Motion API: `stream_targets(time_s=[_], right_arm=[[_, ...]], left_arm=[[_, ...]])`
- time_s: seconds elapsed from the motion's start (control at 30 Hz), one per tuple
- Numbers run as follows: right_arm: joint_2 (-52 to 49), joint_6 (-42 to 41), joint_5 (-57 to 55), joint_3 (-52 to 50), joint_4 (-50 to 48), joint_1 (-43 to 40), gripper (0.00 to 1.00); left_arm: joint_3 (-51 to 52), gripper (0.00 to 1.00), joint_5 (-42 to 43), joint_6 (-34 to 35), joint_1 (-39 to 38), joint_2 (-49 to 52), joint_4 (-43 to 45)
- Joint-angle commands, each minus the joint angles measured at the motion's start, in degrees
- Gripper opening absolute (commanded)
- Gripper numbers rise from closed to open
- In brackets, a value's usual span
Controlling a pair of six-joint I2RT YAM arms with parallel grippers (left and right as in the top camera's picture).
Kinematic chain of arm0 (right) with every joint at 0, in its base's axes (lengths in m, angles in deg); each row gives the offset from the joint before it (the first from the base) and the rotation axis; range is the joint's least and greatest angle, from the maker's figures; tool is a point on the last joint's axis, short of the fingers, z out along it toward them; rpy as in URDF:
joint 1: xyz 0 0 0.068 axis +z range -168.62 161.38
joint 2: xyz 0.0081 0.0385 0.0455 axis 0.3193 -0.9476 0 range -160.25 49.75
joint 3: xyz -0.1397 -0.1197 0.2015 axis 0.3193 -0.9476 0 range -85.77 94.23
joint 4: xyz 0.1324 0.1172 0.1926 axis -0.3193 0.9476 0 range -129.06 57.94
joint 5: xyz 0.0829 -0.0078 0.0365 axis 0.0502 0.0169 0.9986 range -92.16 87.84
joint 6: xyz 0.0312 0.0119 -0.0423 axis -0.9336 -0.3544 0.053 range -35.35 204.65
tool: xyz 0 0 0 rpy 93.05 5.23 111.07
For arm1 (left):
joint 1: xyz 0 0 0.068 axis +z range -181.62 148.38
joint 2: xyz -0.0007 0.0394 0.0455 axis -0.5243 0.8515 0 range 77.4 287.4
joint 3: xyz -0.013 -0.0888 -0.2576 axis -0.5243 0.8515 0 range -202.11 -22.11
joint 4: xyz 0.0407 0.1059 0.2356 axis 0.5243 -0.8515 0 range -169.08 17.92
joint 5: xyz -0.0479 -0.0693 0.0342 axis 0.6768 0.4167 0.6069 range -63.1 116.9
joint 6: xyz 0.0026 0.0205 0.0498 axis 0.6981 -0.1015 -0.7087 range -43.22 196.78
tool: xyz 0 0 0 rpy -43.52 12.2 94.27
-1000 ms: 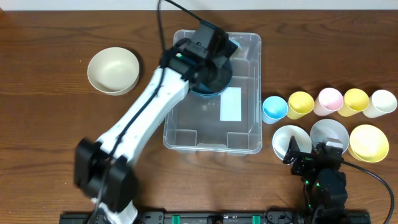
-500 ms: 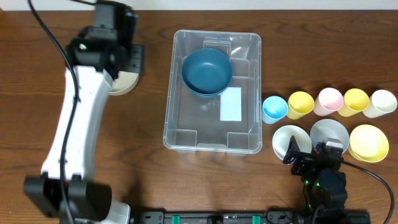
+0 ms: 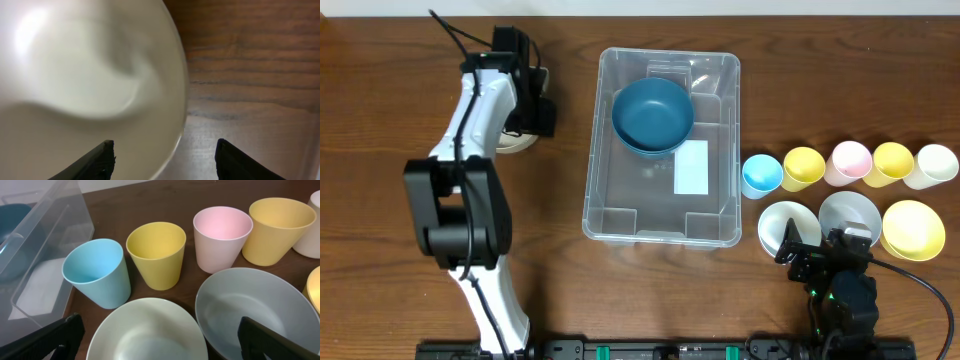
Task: Pack container
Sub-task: 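Grasp the cream bowl rim with the left gripper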
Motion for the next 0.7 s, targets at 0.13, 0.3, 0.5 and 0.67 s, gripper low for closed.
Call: stream_targets(time_s=[0.13,0.3,0.5,0.67], right_arm=[[0.4,0.2,-0.2,-0.1,-0.2,-0.4,0.99],[0.4,0.1,-0.2,-0.1,-0.2,-0.4,0.99],[0.4,0.1,-0.2,-0.1,-0.2,-0.4,0.99],[0.4,0.2,-0.2,-0.1,-0.2,-0.4,0.99]], left_arm=[[0.4,0.23,0.7,-0.8,0.1,5.0,1.3],[0.1,0.06,-2.2,-0.5,0.1,2.2,0.7],[-0.2,0.06,-3.5,0.9,-0.2,-7.4,-1.1],[-0.2,0.06,0.6,1.8,-3.7,-18.8,-3.4]])
